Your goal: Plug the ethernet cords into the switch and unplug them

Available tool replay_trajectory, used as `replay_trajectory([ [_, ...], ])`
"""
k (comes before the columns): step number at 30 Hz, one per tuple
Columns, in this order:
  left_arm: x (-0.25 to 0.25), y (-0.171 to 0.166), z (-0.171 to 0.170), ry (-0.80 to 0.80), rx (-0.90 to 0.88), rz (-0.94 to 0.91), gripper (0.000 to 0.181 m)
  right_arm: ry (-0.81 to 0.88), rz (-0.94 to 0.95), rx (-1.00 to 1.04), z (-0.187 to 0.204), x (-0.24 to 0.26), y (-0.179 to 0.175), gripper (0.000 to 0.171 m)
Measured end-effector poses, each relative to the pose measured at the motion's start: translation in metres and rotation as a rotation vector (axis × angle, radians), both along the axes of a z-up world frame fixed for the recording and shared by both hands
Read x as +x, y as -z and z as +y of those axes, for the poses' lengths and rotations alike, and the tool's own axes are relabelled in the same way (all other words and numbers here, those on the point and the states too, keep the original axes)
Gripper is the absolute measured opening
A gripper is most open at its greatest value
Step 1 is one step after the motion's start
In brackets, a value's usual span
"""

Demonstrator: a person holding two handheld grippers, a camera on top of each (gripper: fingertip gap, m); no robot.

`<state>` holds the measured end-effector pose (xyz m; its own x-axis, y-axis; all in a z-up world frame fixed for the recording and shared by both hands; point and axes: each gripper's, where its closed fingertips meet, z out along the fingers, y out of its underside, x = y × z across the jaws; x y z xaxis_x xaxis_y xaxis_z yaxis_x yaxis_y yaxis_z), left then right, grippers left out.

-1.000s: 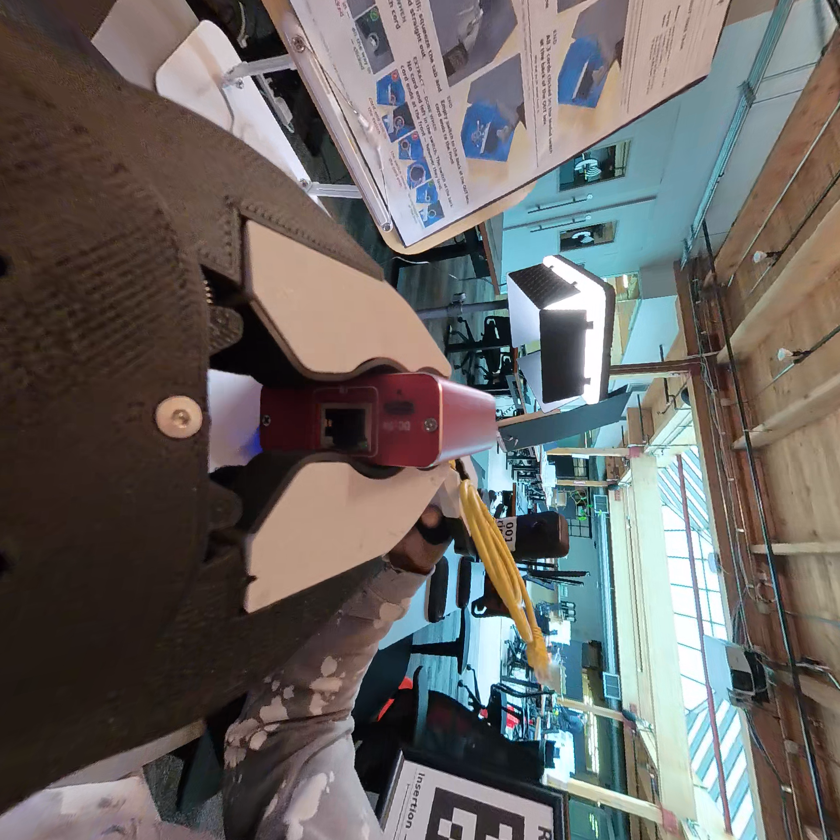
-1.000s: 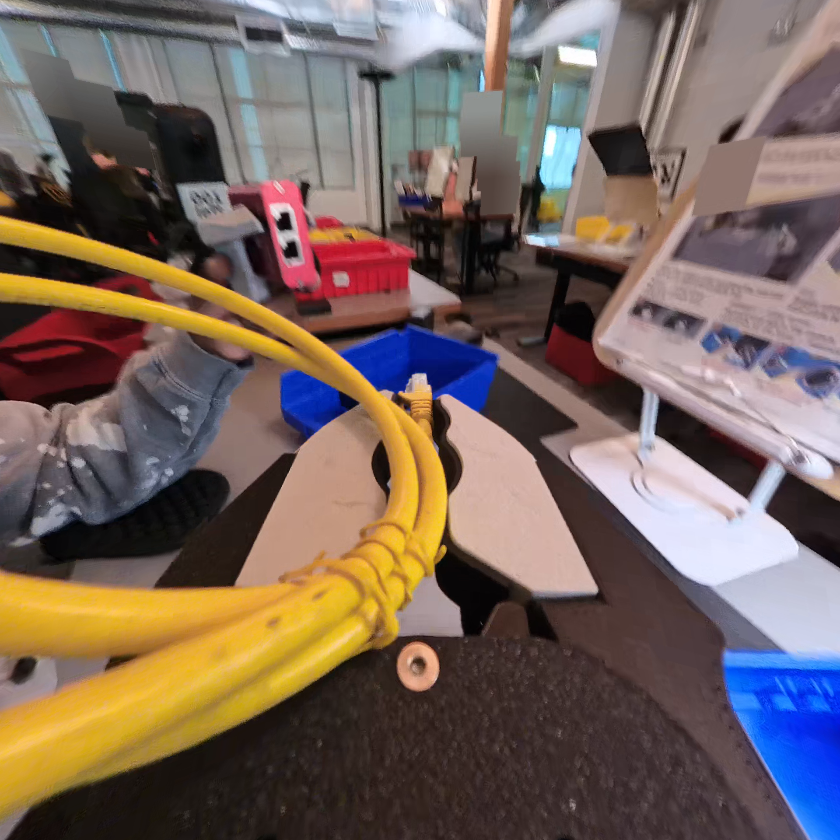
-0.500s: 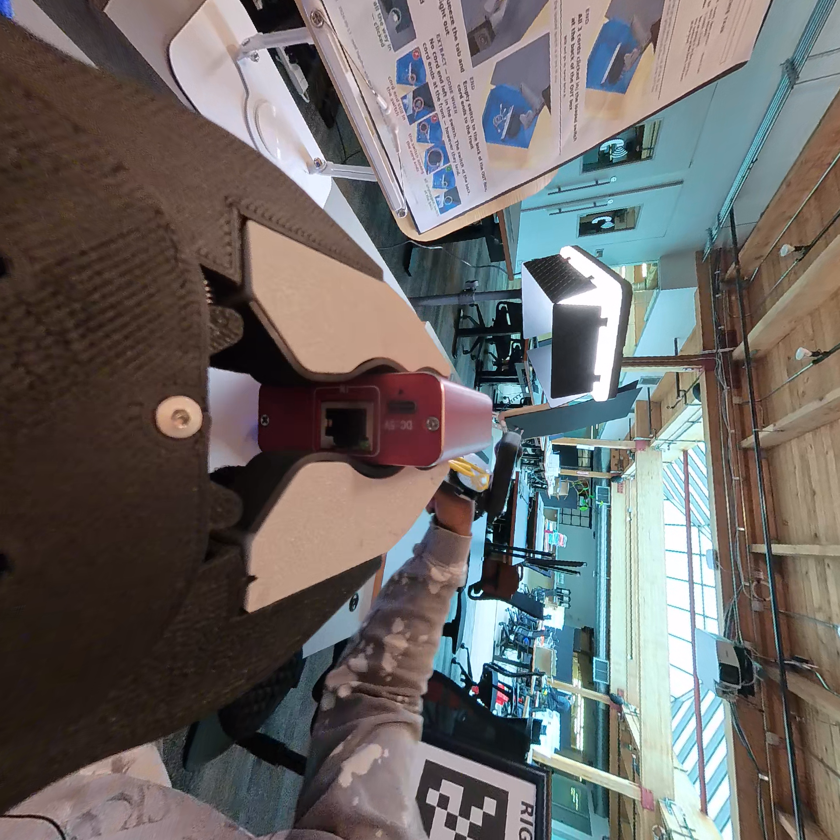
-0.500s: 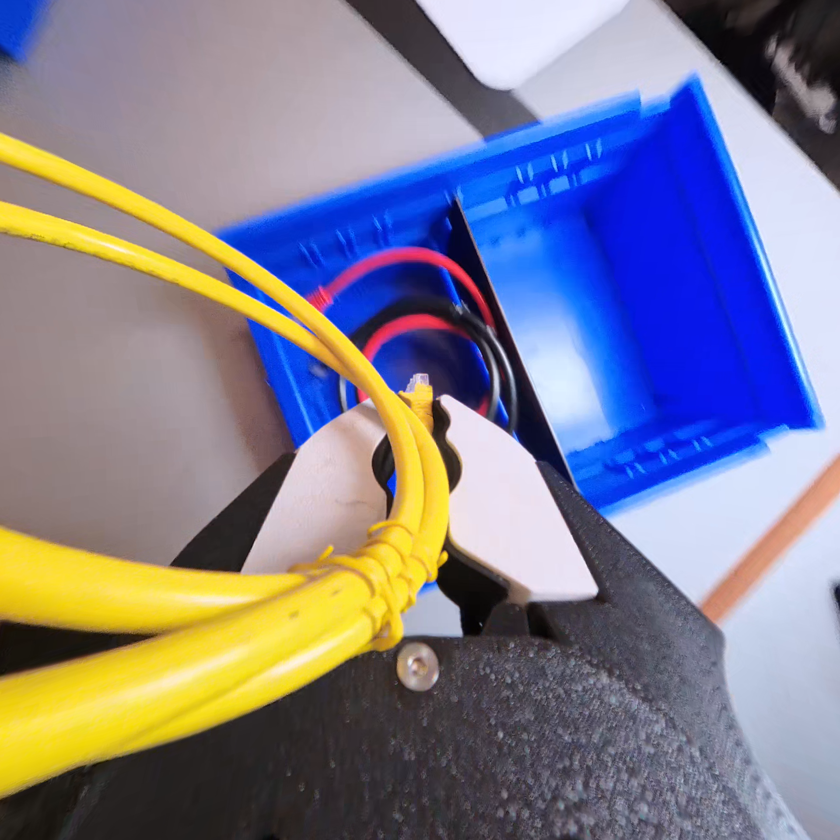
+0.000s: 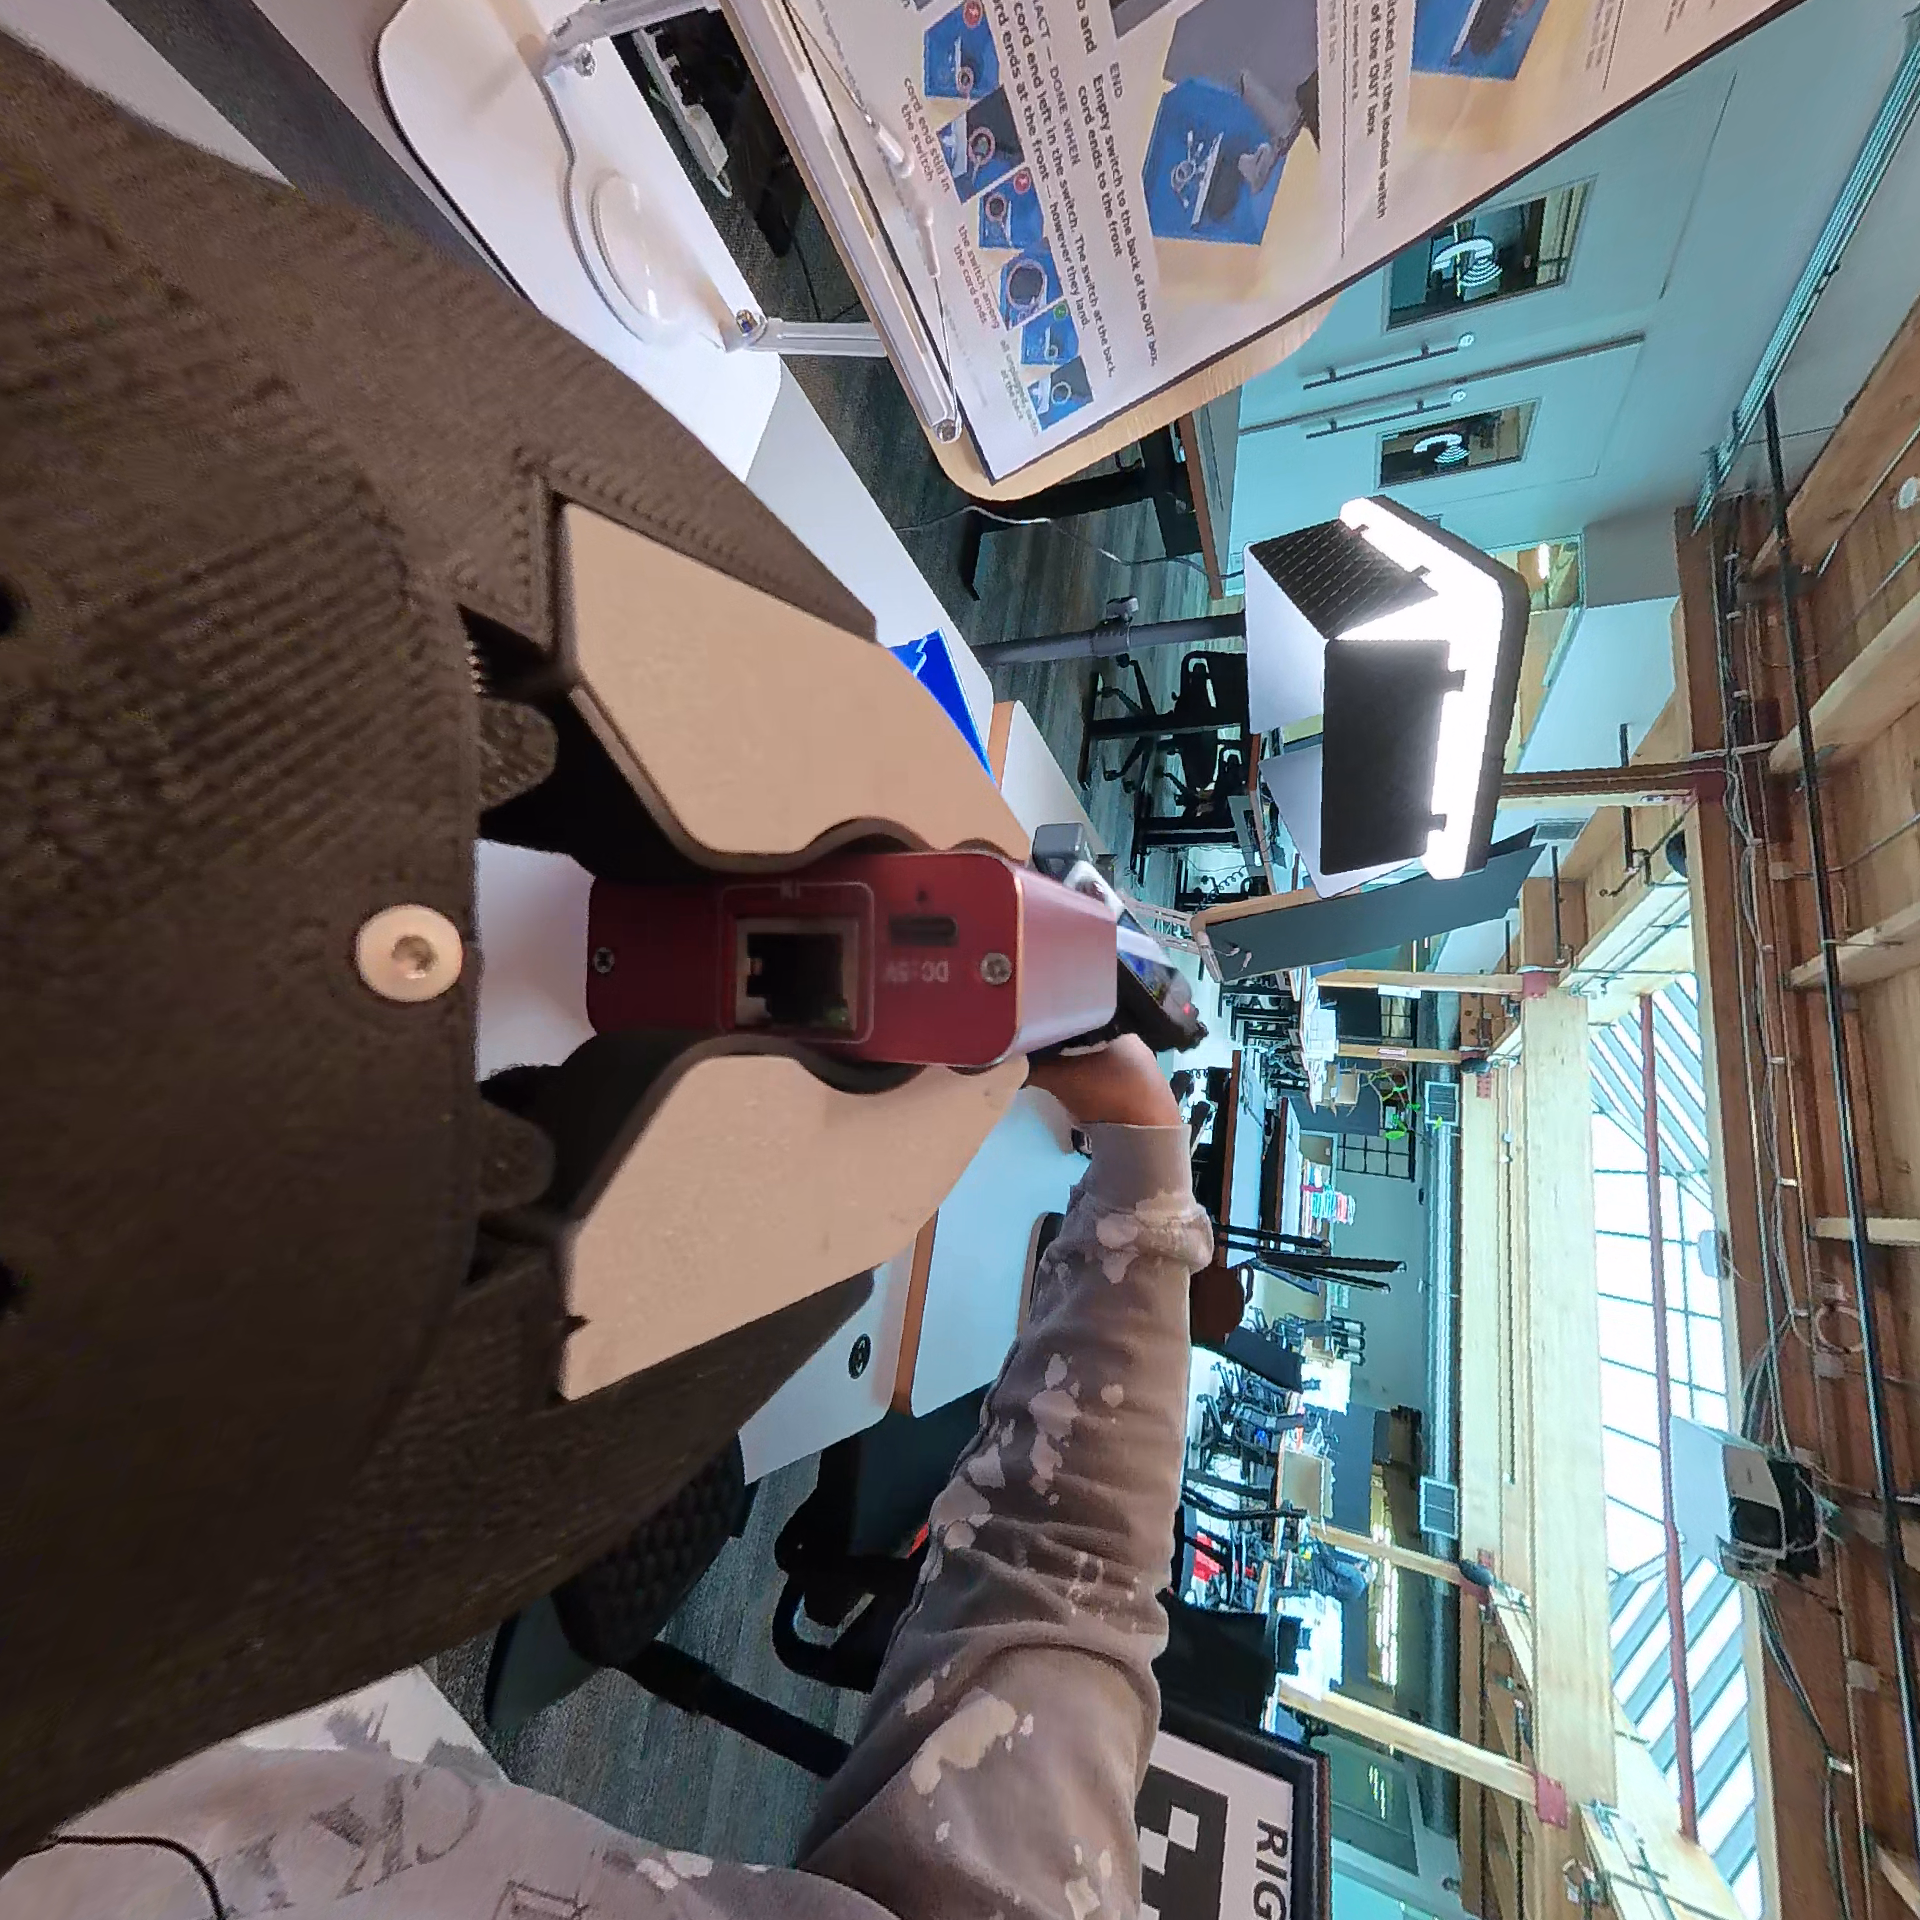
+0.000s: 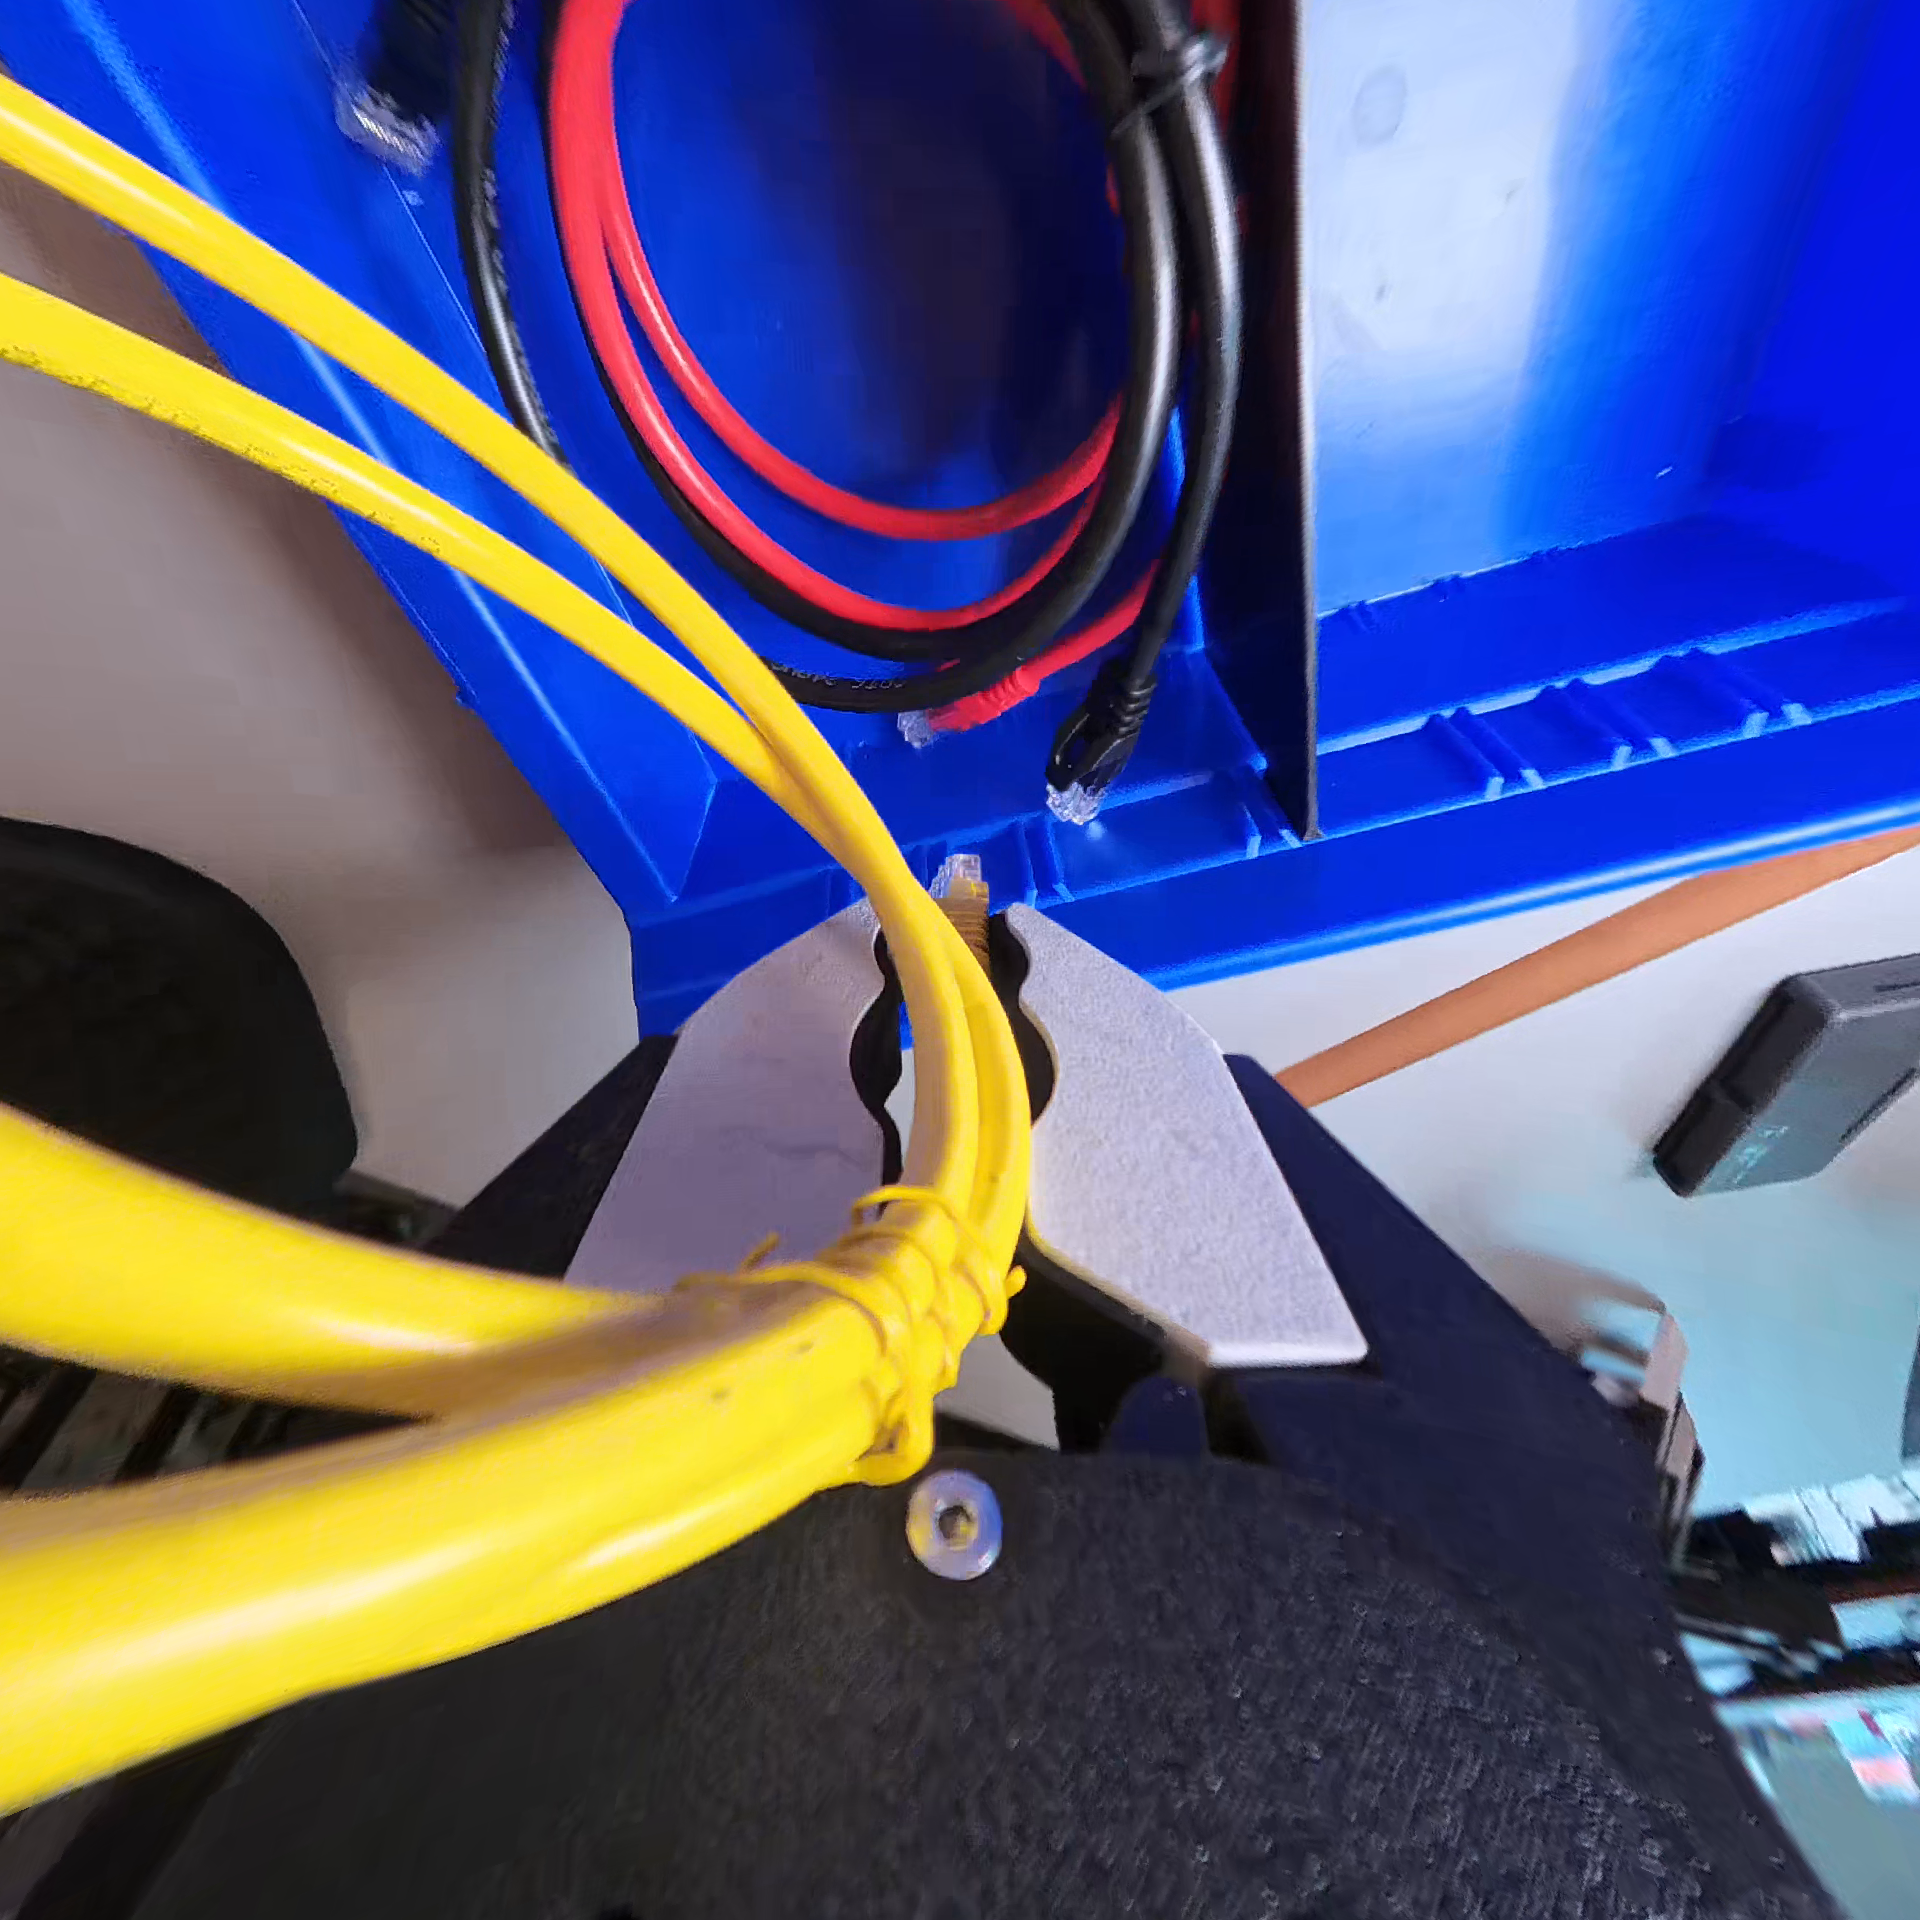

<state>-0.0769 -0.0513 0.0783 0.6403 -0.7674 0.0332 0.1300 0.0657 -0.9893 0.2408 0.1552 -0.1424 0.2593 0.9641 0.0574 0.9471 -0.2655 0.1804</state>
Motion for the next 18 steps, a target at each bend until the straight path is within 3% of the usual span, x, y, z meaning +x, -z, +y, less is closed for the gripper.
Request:
replay_trajectory([
  [6,-0.004,-0.002,-0.001,-0.001,0.007,-0.008,0.029,0.006,-0.195,-0.068,0.004,0.005,0.020,0.015],
  [8,-0.005,-0.002,-0.001,-0.002,0.007,-0.011,0.029,-0.016,-0.184,-0.043,0.010,-0.002,0.018,0.029],
  [12,-0.006,-0.001,0.000,-0.002,0.004,-0.012,0.030,-0.047,-0.055,0.027,0.021,-0.022,-0.001,0.052],
  [18,-0.003,0.002,0.002,0.001,-0.013,-0.008,0.029,-0.143,0.314,0.237,0.028,-0.076,-0.047,0.060],
])
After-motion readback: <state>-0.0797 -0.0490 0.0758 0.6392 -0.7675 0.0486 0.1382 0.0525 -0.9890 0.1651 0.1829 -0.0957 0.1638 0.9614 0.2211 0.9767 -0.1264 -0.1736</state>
